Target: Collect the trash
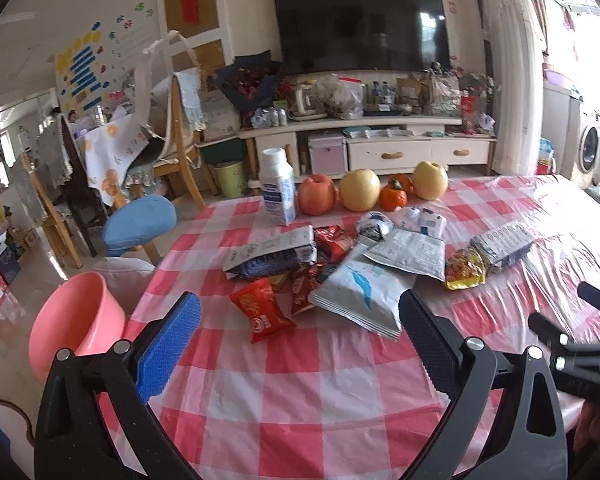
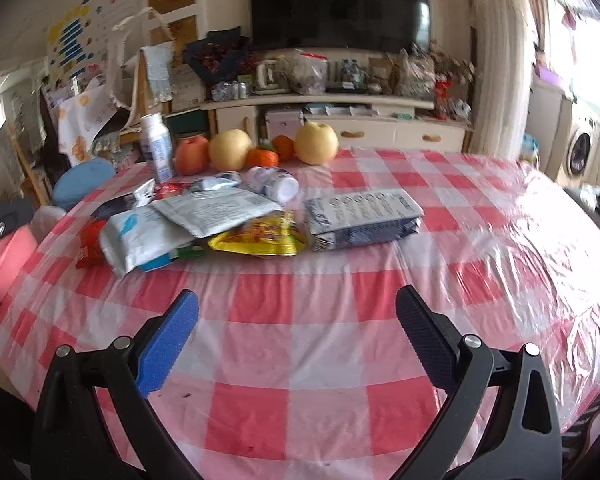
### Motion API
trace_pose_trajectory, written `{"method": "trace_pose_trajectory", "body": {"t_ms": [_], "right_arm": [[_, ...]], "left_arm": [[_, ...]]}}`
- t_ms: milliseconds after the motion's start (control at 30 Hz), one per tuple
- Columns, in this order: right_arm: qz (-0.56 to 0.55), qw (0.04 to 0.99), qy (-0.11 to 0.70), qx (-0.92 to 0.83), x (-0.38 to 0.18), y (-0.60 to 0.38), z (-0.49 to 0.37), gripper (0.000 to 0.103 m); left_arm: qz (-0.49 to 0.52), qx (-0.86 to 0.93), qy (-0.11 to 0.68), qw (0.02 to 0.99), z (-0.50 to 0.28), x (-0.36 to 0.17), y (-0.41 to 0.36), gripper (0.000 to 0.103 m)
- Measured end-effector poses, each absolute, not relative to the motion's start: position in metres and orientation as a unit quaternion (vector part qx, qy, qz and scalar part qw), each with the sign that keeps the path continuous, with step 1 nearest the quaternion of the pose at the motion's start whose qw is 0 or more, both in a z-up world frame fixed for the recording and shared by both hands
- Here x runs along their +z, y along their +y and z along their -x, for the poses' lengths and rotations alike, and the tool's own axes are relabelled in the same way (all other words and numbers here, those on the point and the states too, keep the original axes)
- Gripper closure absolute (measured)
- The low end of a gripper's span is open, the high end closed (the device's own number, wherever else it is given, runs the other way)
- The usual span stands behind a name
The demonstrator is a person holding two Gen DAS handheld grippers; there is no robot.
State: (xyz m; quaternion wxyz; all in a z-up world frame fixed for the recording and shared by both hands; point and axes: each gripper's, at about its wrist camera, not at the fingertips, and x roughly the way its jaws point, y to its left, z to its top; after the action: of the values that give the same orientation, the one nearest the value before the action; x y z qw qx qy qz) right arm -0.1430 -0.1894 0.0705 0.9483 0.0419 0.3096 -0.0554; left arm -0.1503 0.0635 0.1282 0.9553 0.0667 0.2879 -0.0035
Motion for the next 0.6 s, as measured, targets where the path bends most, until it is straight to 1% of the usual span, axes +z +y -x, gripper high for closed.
{"method": "trace_pose_trajectory", "body": {"t_ms": [133,333,500,600], "right_arm": [[-0.101,0.937,0.326,-0.075,0.065,-0.224,0.138,0.004],[-0.177,0.92,0.337,-0.09,0.059,-0.267,0.135,0.004],[-0.215,0.912,0.342,-0.075,0.056,-0.281,0.129,0.004],[-0.228,0.909,0.345,-0.057,0.054,-0.281,0.122,0.004]], "left_arm": [[-0.068,-0.062,0.306,0.948,0.146,0.129,0.051,0.005],[-0.102,-0.11,0.333,0.931,0.138,0.121,0.035,0.005],[-0.101,-0.114,0.366,0.918,0.123,0.113,0.04,0.005],[-0.12,-0.119,0.377,0.911,0.115,0.11,0.039,0.005]]}}
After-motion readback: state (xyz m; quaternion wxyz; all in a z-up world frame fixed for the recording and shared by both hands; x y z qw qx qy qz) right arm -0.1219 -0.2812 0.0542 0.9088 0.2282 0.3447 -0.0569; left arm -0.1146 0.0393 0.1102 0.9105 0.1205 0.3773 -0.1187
